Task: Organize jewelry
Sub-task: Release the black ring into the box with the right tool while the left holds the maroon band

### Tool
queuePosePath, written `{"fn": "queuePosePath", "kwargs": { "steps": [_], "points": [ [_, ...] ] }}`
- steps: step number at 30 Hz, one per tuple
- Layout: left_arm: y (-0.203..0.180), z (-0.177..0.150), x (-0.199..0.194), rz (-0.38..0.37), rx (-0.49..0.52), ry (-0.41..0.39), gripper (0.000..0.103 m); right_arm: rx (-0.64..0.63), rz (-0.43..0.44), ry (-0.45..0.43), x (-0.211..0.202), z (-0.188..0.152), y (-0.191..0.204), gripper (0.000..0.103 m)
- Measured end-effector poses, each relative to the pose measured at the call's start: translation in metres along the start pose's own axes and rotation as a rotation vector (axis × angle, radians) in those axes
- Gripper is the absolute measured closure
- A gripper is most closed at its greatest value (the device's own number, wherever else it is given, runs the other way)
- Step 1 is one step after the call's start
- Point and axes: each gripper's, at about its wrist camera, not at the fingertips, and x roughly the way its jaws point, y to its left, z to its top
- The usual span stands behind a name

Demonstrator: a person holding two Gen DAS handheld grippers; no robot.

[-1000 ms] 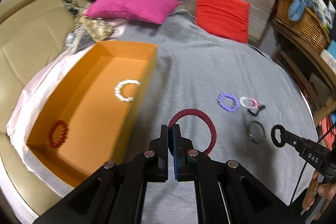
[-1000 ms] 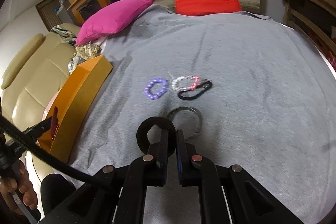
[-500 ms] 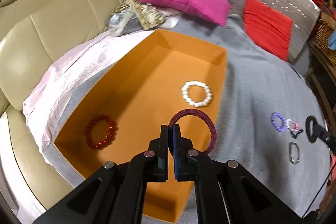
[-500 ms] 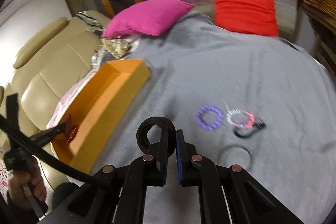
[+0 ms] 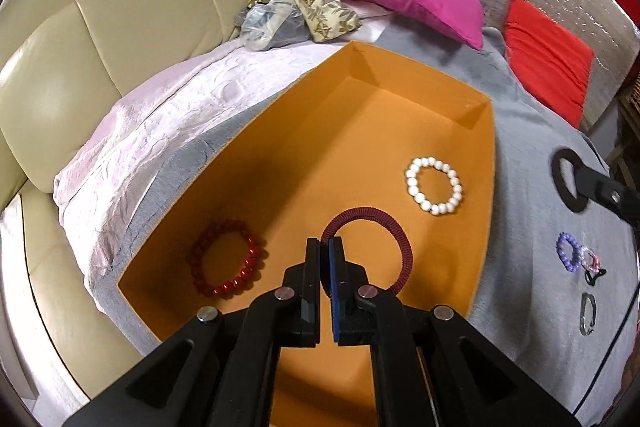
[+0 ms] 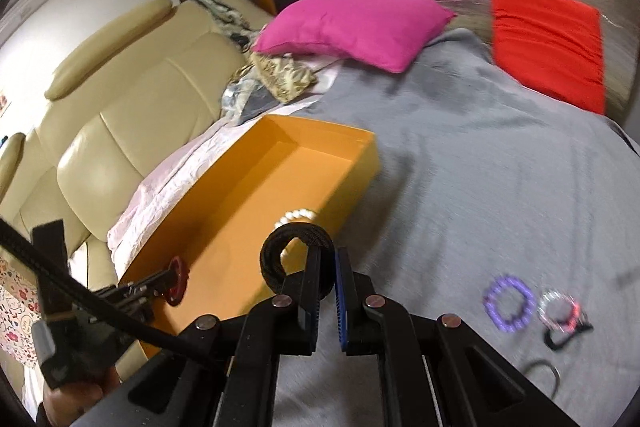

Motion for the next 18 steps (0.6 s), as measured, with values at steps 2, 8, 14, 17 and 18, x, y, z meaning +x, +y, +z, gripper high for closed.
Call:
{"fn": "queuePosePath", "kwargs": {
  "steps": [2, 8, 14, 17, 18],
  "points": [
    [0.002, 0.003, 0.003, 0.000, -0.007, 0.001, 0.099, -0.019, 0.002, 0.017, 0.017, 0.010, 0.011, 0.095],
    [0.007, 0.007, 0.014, 0.002, -0.022, 0.009, 0.099, -0.045, -0.003, 0.060, 0.060, 0.038, 0.026, 0.095],
    [0.011, 0.014, 0.026, 0.005, -0.034, 0.024, 0.099, -0.061, -0.027, 0.122, 0.100, 0.054, 0.030, 0.095],
    [0.010, 0.017, 0.031, 0.005, -0.031, 0.030, 0.099, -0.066, -0.042, 0.155, 0.120, 0.058, 0.031, 0.095],
    [0.010, 0.018, 0.033, 0.007, -0.030, 0.031, 0.099, -0.067, -0.045, 0.164, 0.127, 0.059, 0.032, 0.095]
  ]
}}
